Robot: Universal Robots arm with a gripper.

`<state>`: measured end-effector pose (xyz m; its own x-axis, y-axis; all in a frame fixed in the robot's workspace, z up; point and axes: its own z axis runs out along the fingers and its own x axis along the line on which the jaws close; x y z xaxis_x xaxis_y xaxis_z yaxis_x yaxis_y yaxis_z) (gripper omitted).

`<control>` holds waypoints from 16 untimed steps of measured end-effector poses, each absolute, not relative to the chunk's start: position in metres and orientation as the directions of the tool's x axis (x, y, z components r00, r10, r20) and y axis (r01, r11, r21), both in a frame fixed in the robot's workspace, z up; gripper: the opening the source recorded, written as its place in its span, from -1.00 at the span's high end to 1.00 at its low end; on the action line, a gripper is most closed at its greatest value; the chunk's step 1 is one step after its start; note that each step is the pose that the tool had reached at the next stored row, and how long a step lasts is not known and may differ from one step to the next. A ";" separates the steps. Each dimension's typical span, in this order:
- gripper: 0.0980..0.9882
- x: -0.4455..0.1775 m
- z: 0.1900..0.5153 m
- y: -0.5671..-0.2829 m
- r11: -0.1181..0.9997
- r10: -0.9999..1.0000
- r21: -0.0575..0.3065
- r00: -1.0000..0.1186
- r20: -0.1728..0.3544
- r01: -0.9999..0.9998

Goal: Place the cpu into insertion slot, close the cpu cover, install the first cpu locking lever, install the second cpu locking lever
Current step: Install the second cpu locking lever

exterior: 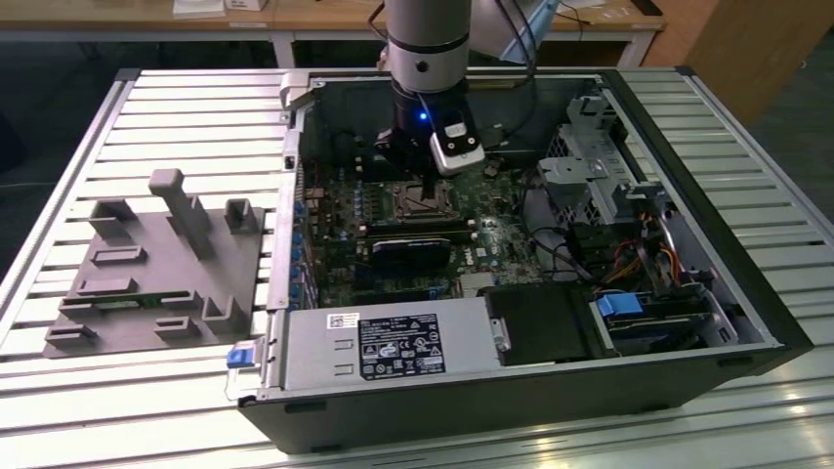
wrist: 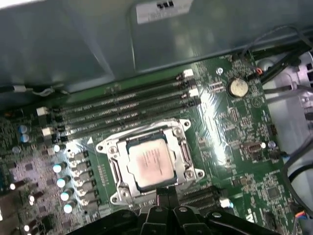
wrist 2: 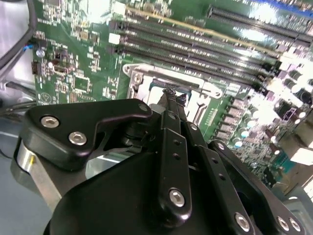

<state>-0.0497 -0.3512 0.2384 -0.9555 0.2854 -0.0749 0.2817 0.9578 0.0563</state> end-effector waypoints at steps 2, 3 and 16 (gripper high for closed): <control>0.99 -0.050 0.238 -0.355 0.958 0.285 0.056 -0.956 -0.075 0.281; 0.99 -0.050 0.238 -0.357 0.958 0.284 0.056 -0.956 -0.075 0.280; 0.99 -0.053 0.234 -0.369 0.971 0.235 0.056 -0.969 -0.075 0.231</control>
<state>-0.0528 -0.3686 0.2338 -0.9691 0.2353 -0.0747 0.2315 0.9712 0.0563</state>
